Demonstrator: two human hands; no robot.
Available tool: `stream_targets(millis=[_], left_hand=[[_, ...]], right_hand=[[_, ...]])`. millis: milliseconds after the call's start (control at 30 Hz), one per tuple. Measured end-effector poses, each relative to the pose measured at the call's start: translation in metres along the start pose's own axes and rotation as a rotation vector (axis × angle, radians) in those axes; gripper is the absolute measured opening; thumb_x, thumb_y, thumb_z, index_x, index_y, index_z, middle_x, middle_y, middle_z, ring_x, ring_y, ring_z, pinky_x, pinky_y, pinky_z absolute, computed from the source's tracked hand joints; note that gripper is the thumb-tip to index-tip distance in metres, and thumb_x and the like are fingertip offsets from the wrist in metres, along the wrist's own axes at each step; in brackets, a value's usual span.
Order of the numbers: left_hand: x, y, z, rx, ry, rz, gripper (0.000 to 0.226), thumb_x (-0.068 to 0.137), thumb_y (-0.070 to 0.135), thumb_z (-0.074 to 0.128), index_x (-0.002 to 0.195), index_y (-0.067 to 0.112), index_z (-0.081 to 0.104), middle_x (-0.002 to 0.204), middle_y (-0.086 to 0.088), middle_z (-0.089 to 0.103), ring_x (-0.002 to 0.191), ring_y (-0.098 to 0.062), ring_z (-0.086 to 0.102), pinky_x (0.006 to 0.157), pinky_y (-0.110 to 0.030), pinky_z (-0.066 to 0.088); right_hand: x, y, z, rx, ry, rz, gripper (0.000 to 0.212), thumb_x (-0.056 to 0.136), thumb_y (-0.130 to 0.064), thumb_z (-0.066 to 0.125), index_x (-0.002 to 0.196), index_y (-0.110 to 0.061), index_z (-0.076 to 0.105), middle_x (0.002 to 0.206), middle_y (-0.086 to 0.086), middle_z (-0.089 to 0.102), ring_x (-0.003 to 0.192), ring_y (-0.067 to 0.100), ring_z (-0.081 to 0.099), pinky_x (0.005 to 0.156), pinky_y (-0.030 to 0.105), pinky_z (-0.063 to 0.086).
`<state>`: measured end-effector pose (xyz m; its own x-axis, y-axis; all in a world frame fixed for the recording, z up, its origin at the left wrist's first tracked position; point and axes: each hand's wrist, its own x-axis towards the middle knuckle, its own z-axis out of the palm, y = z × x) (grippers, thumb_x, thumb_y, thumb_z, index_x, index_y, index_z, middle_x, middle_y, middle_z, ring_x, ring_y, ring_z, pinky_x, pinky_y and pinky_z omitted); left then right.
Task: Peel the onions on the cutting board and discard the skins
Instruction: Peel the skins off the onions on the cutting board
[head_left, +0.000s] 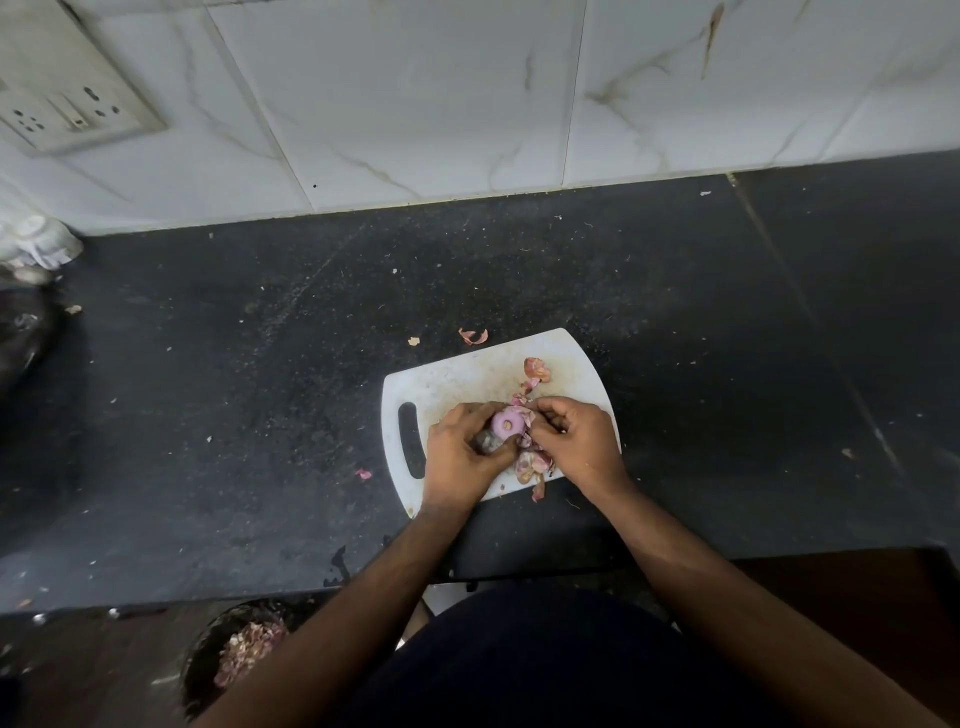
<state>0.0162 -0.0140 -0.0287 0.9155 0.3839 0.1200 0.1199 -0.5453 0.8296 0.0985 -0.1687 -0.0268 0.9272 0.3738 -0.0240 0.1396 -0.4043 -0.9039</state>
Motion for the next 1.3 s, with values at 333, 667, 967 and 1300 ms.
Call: stream_targets(millis=[333,667,967,1300], left_hand=[[-0.004,0.004,0.002,-0.013,-0.047,0.027,0.042,0.073,0.015,0.086,0.111,0.019,0.067,0.102,0.010,0.071,0.095,-0.003,0.065,0.083,-0.017,0.051],[-0.005,-0.002,0.004,-0.085,-0.047,0.036,0.038,0.075,0.011,0.086,0.108,0.016,0.069,0.110,0.007,0.071,0.101,-0.010,0.067,0.087,-0.036,0.057],[-0.004,-0.001,0.004,0.043,-0.039,0.093,0.044,0.075,0.035,0.090,0.108,0.012,0.071,0.092,0.008,0.055,0.076,-0.003,0.052,0.068,-0.009,0.042],[-0.004,0.000,0.001,-0.015,0.004,0.042,0.034,0.081,0.026,0.087,0.112,0.016,0.074,0.095,0.006,0.070,0.085,-0.003,0.064,0.072,-0.010,0.047]], right_hand=[[-0.005,0.008,0.006,-0.248,-0.129,-0.228,0.035,0.099,-0.041,0.058,0.130,-0.025,0.062,0.121,-0.008,0.062,0.112,0.012,0.063,0.092,0.037,0.056],[0.006,0.010,0.012,-0.198,0.008,-0.165,0.020,0.101,-0.021,0.058,0.111,-0.015,0.074,0.105,-0.002,0.074,0.097,0.014,0.070,0.087,0.039,0.058],[-0.004,0.012,0.010,-0.220,-0.017,-0.246,0.018,0.099,-0.015,0.054,0.111,-0.015,0.068,0.102,-0.004,0.067,0.094,0.014,0.066,0.080,0.040,0.057],[-0.002,0.013,0.003,-0.222,-0.157,-0.253,0.035,0.100,-0.016,0.054,0.132,-0.017,0.065,0.123,-0.007,0.063,0.116,0.011,0.062,0.097,0.032,0.054]])
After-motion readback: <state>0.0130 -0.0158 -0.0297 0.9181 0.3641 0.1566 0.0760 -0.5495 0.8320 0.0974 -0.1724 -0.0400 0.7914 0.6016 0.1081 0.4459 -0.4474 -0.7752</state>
